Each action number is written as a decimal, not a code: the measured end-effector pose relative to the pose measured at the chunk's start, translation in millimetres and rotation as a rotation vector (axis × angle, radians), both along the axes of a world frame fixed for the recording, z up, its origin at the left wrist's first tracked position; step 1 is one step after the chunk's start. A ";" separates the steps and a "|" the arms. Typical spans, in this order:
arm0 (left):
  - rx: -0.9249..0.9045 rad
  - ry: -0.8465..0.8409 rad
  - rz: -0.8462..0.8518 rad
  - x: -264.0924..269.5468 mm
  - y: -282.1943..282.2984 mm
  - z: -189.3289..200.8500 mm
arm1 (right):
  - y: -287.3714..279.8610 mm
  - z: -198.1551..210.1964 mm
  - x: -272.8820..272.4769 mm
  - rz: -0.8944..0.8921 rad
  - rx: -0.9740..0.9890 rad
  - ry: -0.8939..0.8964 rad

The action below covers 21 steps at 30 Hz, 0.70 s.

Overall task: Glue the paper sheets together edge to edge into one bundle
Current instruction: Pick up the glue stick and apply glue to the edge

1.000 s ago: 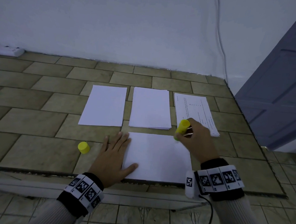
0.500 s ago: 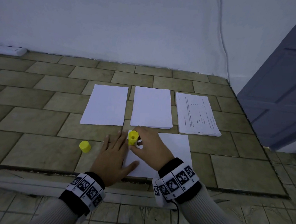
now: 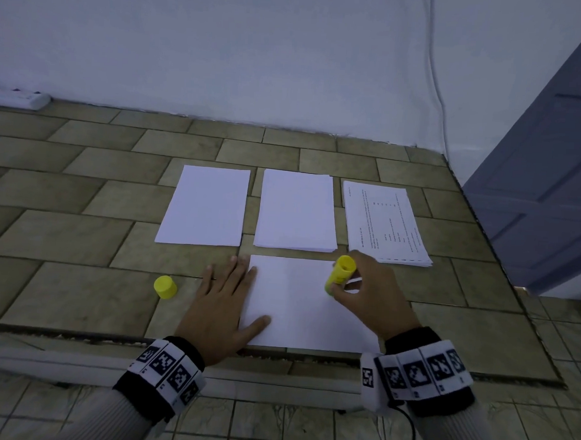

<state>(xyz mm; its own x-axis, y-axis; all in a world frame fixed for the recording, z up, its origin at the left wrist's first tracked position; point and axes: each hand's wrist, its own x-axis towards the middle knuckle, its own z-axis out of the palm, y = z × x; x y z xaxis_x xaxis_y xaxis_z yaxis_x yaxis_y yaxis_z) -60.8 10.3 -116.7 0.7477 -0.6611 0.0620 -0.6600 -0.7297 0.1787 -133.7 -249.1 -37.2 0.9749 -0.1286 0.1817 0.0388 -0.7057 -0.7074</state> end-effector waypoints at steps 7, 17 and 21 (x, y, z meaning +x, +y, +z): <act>0.055 -0.003 -0.009 0.3 -0.6 0.0 | -35.0 1.0 -17.4 -0.153 -0.106 -0.013; 0.064 0.013 -0.016 -1.1 -1.7 4.4 | 25.5 5.9 -8.6 0.110 0.038 -0.021; 0.068 0.044 -0.020 -1.7 -2.7 8.0 | 65.4 8.9 0.5 0.278 0.085 0.014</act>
<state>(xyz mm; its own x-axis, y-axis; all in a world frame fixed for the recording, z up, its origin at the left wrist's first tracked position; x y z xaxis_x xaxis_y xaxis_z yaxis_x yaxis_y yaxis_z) -62.5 7.6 -108.6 0.7357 -0.6772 -0.0159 -0.6668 -0.7282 0.1584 -133.3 -183.6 -28.3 0.9773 0.1295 0.1676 0.2118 -0.6077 -0.7654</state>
